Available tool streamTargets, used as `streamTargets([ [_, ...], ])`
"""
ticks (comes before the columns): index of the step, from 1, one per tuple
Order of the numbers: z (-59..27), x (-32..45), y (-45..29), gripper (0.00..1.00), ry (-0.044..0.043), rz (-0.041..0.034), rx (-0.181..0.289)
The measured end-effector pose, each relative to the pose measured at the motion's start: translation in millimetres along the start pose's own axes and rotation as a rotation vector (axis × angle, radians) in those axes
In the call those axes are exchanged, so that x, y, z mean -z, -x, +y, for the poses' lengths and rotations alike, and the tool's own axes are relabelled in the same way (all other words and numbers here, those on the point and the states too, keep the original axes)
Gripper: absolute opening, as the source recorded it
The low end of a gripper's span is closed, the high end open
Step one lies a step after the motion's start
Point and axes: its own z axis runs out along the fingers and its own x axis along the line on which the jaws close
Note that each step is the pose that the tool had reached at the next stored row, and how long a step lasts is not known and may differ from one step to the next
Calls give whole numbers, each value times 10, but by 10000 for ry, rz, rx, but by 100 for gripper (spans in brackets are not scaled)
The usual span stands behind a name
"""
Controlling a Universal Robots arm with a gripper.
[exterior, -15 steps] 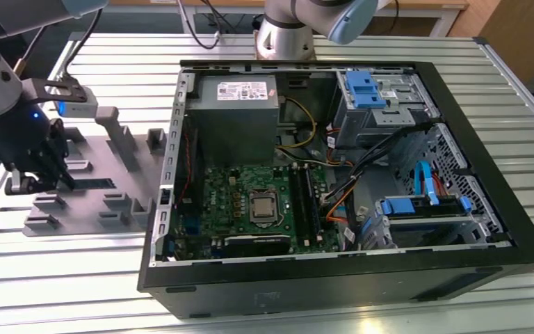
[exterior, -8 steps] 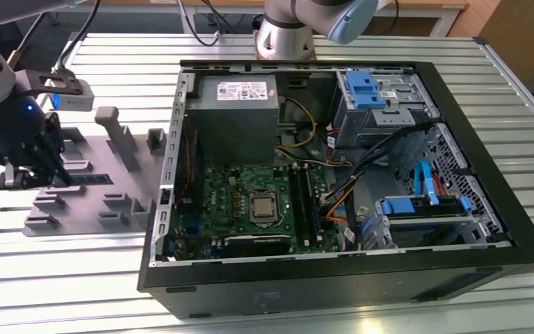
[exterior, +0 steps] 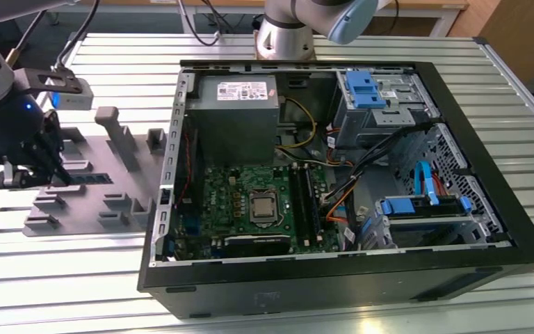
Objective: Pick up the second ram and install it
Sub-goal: 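Pick up the second ram and move it above second insertion slot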
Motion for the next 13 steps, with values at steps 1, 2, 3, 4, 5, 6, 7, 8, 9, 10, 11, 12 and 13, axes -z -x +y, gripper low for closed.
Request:
streamTargets([
  [1, 0, 3, 0, 14, -1, 0, 0],
  [2, 0, 5, 0, 14, -2, -1, 0],
  [3, 0, 8, 0, 14, -1, -1, 0],
  [4, 0, 12, 0, 14, 0, 0, 0],
  [5, 0, 15, 0, 14, -1, 0, 0],
  [6, 0, 18, 0, 14, -1, 0, 0],
  [7, 0, 21, 0, 14, -1, -1, 0],
  [8, 0, 24, 0, 14, -1, -1, 0],
  [9, 0, 28, 0, 14, 0, 0, 0],
  [10, 0, 32, 0, 14, 0, 0, 0],
  [11, 0, 36, 0, 14, 0, 0, 0],
  [12, 0, 39, 0, 14, -1, -1, 0],
  [13, 0, 43, 0, 14, -1, -1, 0],
])
